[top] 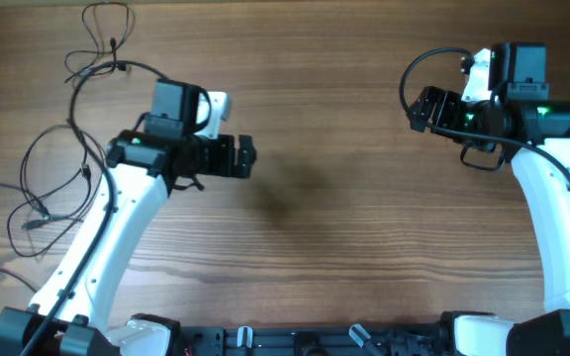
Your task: Untangle cables
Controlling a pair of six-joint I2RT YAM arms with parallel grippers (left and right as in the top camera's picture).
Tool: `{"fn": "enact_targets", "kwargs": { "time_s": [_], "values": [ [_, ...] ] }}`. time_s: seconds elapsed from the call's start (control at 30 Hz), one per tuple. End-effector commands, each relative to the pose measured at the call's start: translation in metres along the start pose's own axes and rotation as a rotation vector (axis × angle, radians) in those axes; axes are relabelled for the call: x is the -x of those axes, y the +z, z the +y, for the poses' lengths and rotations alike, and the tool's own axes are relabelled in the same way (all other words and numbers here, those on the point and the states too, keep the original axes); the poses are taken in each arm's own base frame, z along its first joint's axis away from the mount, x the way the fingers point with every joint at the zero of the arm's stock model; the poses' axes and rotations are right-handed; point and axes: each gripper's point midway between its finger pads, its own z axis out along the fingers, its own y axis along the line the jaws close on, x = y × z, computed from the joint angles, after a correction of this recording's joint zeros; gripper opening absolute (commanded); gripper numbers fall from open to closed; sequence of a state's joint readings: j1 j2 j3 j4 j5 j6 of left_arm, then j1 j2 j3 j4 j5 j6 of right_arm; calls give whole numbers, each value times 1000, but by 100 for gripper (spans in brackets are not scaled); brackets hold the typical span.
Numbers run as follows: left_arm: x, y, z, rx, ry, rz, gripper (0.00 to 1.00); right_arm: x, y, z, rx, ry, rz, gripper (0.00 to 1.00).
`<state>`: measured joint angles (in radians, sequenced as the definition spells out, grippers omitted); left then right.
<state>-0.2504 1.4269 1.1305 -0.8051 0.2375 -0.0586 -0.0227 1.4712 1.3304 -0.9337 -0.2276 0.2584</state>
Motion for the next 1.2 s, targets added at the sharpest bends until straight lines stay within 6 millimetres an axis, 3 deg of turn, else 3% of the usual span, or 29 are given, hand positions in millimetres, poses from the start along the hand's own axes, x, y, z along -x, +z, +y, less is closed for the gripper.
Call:
{"fn": "enact_targets", "kwargs": {
  "time_s": [0.0,0.93,1.17],
  "values": [
    [-4,-2,-22,-36,52,1,100,-1,5,-2,-5,-16,9,100],
    [-5,-3,-26,-42,61,1,100,-1,5,-2,-5,-16,9,100],
    [1,-22,-29,-40,77,-68,100,-1,5,-2,-5,-17,9,100]
  ]
}}
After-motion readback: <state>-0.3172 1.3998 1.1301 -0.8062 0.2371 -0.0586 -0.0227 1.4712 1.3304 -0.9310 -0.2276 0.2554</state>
